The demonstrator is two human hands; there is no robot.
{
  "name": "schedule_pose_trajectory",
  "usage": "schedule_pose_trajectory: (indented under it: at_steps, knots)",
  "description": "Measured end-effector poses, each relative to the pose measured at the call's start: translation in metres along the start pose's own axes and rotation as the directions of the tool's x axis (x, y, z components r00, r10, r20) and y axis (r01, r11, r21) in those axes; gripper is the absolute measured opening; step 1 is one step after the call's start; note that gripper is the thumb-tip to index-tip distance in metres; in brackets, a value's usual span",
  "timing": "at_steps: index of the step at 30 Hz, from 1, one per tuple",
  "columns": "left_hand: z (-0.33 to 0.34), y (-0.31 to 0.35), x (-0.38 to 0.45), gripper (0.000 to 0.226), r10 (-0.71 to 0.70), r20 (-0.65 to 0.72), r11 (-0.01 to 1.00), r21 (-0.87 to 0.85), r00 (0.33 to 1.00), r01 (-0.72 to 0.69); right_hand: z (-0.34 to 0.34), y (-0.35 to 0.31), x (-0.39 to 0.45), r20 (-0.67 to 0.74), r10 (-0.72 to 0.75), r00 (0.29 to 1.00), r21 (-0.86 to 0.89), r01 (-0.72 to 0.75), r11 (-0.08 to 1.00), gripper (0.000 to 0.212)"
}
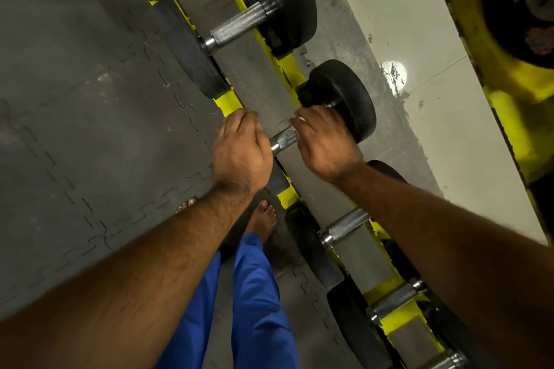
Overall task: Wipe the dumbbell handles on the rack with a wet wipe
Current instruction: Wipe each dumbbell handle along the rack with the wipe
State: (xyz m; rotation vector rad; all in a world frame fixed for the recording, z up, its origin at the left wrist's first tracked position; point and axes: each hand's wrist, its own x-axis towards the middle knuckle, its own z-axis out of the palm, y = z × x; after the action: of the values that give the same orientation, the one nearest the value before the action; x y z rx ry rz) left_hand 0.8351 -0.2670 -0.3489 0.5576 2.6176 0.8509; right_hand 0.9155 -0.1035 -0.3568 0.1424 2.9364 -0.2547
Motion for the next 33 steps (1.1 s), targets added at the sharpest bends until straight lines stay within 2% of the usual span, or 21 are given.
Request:
schedule_pose_trajectory:
  at_steps: [4, 7, 10, 14, 17, 19, 21, 23, 24, 26, 28, 29, 32, 33]
  knots:
    - [0.000, 0.001, 0.000, 0.052, 0.002, 0.002, 1.000, 0.010, 1.000, -0.002, 0.004, -0.007, -0.005, 0.069, 0.024, 0.997, -0.056, -0.020, 0.998, 0.051]
    - [0.000, 0.001, 0.000, 0.053, -0.004, 0.010, 1.000, 0.007, 1.000, 0.004, 0.007, -0.011, -0.007, 0.080, 0.026, 0.996, -0.070, -0.020, 0.997, 0.051]
    - [0.000, 0.002, -0.001, 0.053, 0.005, 0.004, 1.000, 0.005, 1.000, -0.005, 0.007, -0.006, -0.007, 0.033, 0.011, 0.999, -0.047, -0.010, 0.999, 0.050]
    - [0.001, -0.001, 0.000, 0.053, -0.003, 0.003, 1.000, 0.006, 1.000, 0.003, 0.010, -0.017, 0.000, -0.083, 0.118, 0.990, 0.053, -0.114, 0.992, 0.035]
    - [0.000, 0.000, 0.001, 0.052, 0.005, 0.002, 1.000, 0.009, 1.000, -0.005, 0.025, -0.030, -0.005, -0.054, -0.019, 0.998, 0.119, 0.025, 0.993, 0.037]
    - [0.000, 0.000, 0.000, 0.053, 0.005, 0.002, 1.000, 0.006, 1.000, -0.005, 0.024, -0.013, -0.006, -0.060, -0.080, 0.995, 0.097, 0.086, 0.992, 0.041]
    - [-0.001, 0.001, 0.001, 0.052, 0.005, -0.002, 1.000, -0.008, 1.000, -0.005, 0.018, 0.002, -0.005, -0.084, 0.037, 0.996, 0.049, -0.033, 0.998, 0.045]
    - [-0.002, 0.001, 0.000, 0.052, 0.007, -0.008, 1.000, -0.013, 1.000, -0.008, 0.018, -0.010, -0.008, -0.114, 0.160, 0.980, 0.049, -0.156, 0.987, 0.048]
    - [-0.002, 0.002, 0.000, 0.051, 0.010, -0.009, 1.000, -0.013, 1.000, -0.010, 0.022, -0.023, -0.011, -0.113, 0.148, 0.983, 0.071, -0.141, 0.987, 0.049]
    - [-0.002, 0.004, 0.001, 0.052, 0.008, -0.004, 1.000, -0.010, 1.000, -0.008, 0.031, -0.035, -0.021, -0.086, -0.002, 0.996, 0.109, 0.011, 0.994, 0.050]
    - [-0.002, 0.003, 0.000, 0.051, 0.001, -0.014, 1.000, -0.015, 1.000, -0.001, 0.028, -0.012, -0.020, -0.065, -0.133, 0.989, 0.050, 0.137, 0.989, 0.053]
    - [-0.001, 0.003, -0.001, 0.050, 0.002, -0.024, 1.000, -0.023, 1.000, -0.002, 0.025, 0.002, -0.018, -0.079, -0.128, 0.989, 0.010, 0.129, 0.992, 0.054]
    - [0.001, 0.001, -0.001, 0.050, 0.001, -0.025, 0.999, -0.033, 1.000, -0.002, 0.023, -0.001, -0.014, -0.129, 0.069, 0.989, 0.005, -0.069, 0.998, 0.054]
    - [0.000, 0.002, 0.000, 0.050, -0.004, -0.018, 1.000, -0.027, 1.000, 0.004, 0.029, -0.016, -0.015, -0.128, 0.051, 0.990, 0.029, -0.047, 0.998, 0.054]
